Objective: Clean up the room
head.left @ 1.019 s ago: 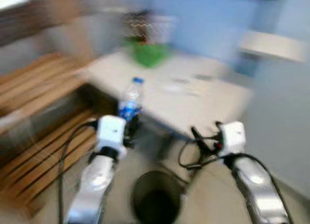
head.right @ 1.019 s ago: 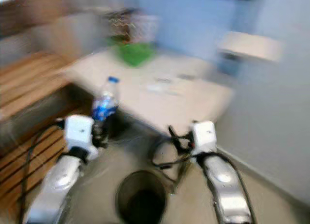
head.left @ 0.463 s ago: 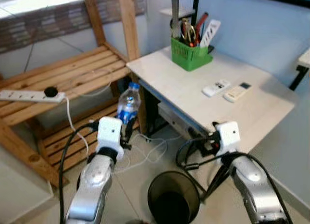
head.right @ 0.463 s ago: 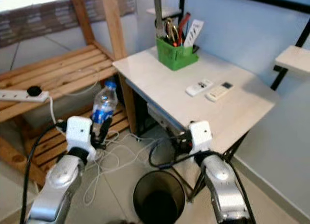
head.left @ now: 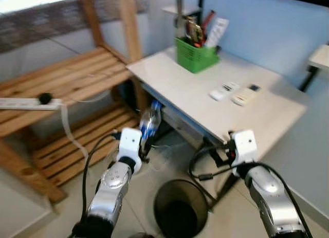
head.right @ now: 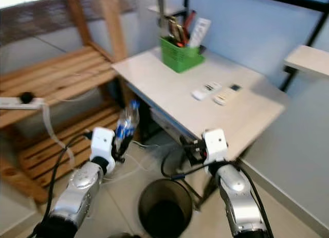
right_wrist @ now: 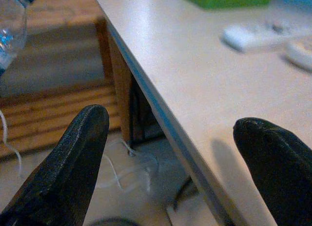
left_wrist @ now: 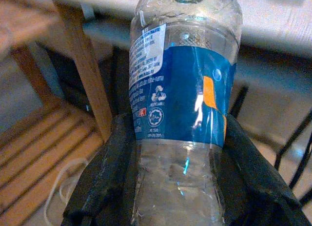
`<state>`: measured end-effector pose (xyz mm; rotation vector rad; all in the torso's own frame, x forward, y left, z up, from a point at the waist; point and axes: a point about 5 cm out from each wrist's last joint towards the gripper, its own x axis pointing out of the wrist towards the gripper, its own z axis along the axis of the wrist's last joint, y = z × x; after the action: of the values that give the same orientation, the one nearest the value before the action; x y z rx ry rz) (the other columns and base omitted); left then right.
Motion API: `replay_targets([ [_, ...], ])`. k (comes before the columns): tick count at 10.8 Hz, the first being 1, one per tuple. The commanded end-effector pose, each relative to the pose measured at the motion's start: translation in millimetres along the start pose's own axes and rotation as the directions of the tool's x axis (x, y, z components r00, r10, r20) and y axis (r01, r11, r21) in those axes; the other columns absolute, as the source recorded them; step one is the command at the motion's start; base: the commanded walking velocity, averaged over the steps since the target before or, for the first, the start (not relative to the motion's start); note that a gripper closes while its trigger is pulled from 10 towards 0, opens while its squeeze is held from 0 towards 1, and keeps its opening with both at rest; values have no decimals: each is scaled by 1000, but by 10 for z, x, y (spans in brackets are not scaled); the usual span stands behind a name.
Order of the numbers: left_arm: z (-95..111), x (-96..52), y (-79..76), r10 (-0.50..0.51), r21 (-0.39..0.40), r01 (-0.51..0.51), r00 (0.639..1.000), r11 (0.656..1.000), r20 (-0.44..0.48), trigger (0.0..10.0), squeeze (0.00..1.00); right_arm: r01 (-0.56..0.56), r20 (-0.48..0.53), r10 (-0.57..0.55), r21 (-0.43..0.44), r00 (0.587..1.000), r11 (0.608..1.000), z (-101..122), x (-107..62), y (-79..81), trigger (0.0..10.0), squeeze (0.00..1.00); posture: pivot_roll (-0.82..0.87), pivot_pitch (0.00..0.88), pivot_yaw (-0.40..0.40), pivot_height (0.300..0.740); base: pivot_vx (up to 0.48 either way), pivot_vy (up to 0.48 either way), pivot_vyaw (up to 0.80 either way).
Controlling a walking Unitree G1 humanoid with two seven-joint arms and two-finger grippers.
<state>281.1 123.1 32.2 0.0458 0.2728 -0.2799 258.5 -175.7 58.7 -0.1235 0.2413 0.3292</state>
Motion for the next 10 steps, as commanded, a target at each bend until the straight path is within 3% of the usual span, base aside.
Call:
replay_targets([
  [1, -23, 60, 133, 48, 12, -48, 999, 999, -10, 10000, 0, -27, -49, 27, 0, 998, 1000, -92, -57, 14, 10000, 0, -182, 85, 49, 740, 0, 0, 0],
  [4, -165, 155, 58, 13, 35, -10, 996, 999, -85, 10000, 0, -59, -83, 59, 5, 995, 998, -168, -281, 31, 10000, 0, -217, 153, 51, 740, 0, 0, 0],
  [6, -265, 162, 100, 2, 29, 2, 991, 1000, -133, 10000, 0, -88, -108, 84, -35, 991, 995, -195, -430, 60, 10000, 0, -251, 196, 53, 740, 0, 0, 0],
  [10, -339, 171, -34, -3, 17, 6, 987, 1000, -161, 10000, 0, -164, -122, 165, 19, 979, 986, -190, -796, 120, 10000, 0, -271, 213, 31, 740, 0, 0, 0],
])
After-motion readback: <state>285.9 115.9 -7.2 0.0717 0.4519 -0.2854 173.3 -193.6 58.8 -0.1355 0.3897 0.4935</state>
